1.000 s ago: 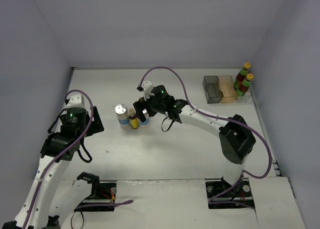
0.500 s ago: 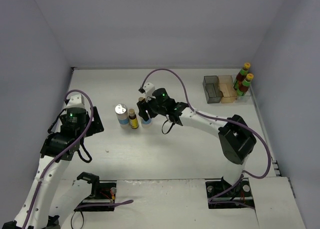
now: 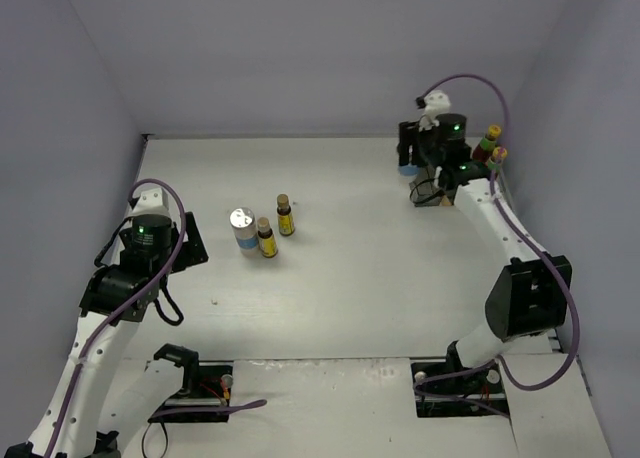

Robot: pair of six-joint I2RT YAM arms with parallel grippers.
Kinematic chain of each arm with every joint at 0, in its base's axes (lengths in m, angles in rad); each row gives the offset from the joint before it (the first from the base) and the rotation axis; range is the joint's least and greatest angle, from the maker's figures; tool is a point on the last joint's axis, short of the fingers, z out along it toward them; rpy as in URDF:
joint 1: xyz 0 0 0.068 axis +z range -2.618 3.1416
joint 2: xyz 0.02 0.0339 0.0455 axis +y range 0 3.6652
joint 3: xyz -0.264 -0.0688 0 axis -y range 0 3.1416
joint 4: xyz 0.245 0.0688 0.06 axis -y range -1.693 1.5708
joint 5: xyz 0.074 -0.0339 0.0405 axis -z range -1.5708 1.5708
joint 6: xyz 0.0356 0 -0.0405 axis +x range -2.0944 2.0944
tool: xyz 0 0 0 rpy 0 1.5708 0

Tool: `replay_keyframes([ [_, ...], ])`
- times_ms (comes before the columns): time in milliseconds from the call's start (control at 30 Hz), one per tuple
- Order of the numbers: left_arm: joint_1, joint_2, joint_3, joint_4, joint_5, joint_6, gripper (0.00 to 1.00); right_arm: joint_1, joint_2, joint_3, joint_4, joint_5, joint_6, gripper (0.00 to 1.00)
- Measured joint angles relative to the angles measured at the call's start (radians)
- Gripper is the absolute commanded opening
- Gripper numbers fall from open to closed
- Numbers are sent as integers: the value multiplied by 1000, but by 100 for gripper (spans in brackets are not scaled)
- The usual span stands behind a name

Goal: Organize the condiment bottles

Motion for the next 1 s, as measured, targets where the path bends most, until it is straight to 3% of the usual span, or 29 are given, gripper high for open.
replay_keyframes([
  [133, 0, 6, 3, 5, 6, 0, 81, -170, 19, 74, 0, 18, -13, 0],
  [333, 0, 22, 11, 8, 8, 0, 80, -307, 151, 176, 27, 14, -3, 0],
  [867, 0, 76, 20, 20, 17, 0, 80, -386, 479, 318, 67, -35, 11, 4],
  [900, 0, 78, 20, 19, 18, 0, 80, -389, 489, 322, 72, -38, 14, 6],
  [967, 0, 79, 20, 20, 18, 0, 81, -390, 504, 323, 87, -45, 24, 24],
  [1000, 0, 80, 20, 20, 18, 0, 80, -391, 509, 323, 101, -52, 30, 56],
])
